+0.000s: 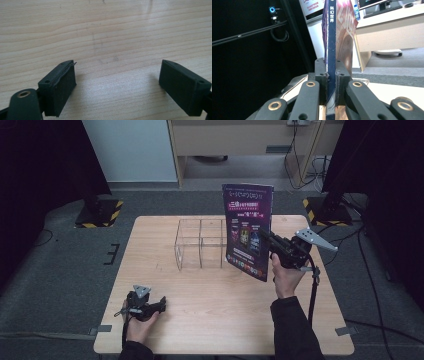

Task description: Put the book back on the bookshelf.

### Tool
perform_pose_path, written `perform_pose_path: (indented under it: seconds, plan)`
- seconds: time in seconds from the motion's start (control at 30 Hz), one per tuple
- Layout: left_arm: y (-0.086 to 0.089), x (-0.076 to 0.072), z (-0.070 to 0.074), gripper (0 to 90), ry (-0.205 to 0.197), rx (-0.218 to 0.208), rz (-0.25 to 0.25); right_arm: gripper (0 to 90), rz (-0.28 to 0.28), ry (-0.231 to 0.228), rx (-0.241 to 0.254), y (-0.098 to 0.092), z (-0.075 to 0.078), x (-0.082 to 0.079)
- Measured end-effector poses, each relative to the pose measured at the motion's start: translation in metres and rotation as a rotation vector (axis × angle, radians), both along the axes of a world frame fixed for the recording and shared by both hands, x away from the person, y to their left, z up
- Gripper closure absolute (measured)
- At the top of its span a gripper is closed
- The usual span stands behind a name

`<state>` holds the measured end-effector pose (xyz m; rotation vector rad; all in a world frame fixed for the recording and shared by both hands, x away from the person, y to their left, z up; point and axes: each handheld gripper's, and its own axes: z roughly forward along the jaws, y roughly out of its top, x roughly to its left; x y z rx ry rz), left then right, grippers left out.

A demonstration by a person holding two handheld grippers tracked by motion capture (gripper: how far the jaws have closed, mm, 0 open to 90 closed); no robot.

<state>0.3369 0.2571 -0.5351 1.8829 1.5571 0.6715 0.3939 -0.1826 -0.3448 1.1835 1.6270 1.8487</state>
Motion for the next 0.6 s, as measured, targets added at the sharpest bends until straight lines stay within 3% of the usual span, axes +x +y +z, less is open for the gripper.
perform_pose_path:
  seconds: [0.3,0.6]
  plan:
    - [0.000,0.000,0.000,12.2,0.001,0.002,0.002,84.5,-0.048,-0.008,0.008,0.003,-0.004,0.019]
    - [0.000,0.000,0.000,11.8,0.002,0.004,0.000,84.4,-0.086,0.001,-0.026,0.016,-0.020,0.035]
